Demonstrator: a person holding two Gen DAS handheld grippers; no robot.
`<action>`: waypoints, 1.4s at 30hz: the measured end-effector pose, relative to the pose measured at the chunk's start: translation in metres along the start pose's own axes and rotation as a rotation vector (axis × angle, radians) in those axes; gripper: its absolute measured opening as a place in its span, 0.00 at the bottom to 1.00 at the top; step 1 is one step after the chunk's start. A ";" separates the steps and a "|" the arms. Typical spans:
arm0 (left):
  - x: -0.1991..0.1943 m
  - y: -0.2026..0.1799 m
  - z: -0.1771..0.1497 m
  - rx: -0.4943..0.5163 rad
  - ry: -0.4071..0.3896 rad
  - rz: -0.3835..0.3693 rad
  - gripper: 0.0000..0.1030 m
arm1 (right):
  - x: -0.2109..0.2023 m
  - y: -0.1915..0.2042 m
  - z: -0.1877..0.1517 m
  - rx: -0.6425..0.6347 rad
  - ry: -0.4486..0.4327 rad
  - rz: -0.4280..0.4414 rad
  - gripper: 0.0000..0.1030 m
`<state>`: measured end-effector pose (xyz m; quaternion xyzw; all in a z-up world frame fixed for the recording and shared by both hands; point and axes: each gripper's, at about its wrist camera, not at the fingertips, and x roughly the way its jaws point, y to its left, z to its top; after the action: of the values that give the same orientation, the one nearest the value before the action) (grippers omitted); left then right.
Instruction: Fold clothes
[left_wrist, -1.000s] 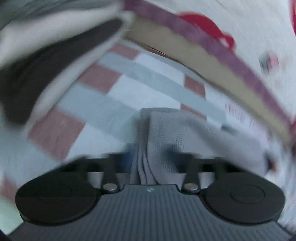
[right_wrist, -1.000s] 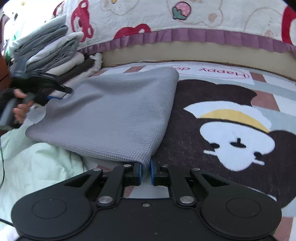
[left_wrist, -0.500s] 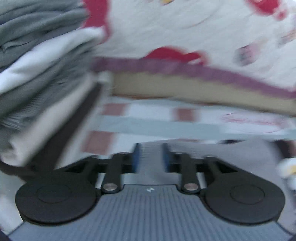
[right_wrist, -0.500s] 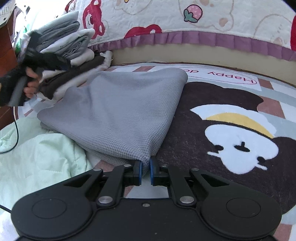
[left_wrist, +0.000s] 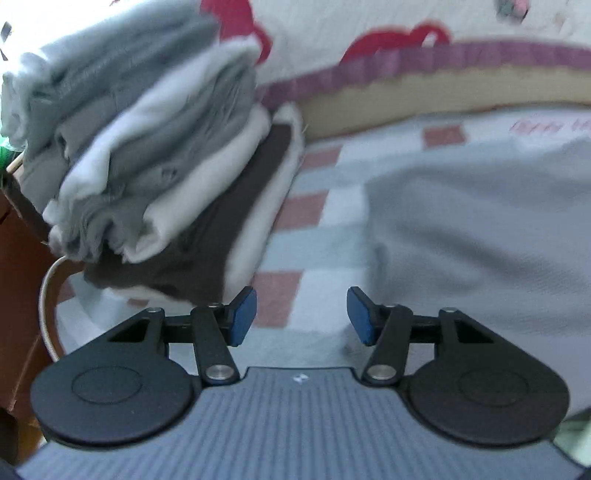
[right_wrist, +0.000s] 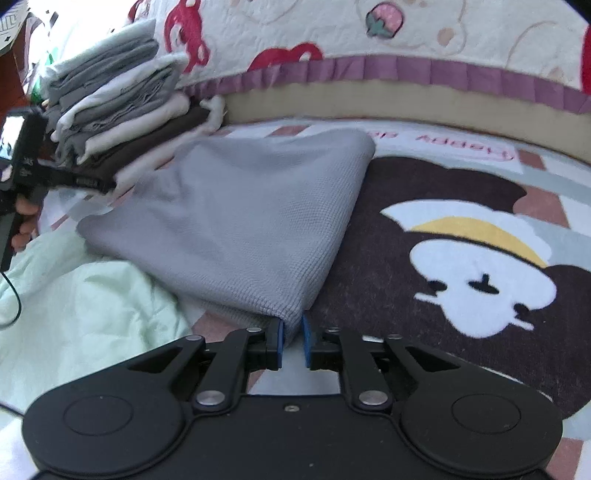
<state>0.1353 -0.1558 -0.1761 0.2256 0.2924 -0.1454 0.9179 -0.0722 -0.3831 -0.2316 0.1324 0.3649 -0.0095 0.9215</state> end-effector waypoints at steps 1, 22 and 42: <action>-0.005 -0.002 -0.001 -0.017 -0.014 -0.069 0.53 | -0.003 -0.003 0.005 0.005 0.032 0.035 0.32; -0.027 0.023 -0.023 -0.307 -0.064 -0.470 0.49 | 0.084 -0.063 0.109 0.282 -0.053 0.107 0.38; -0.016 -0.007 -0.032 -0.180 0.064 -0.337 0.50 | 0.028 -0.082 0.015 0.628 0.069 0.256 0.54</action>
<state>0.1051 -0.1440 -0.1921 0.0950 0.3670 -0.2630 0.8872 -0.0506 -0.4640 -0.2592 0.4549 0.3558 -0.0012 0.8164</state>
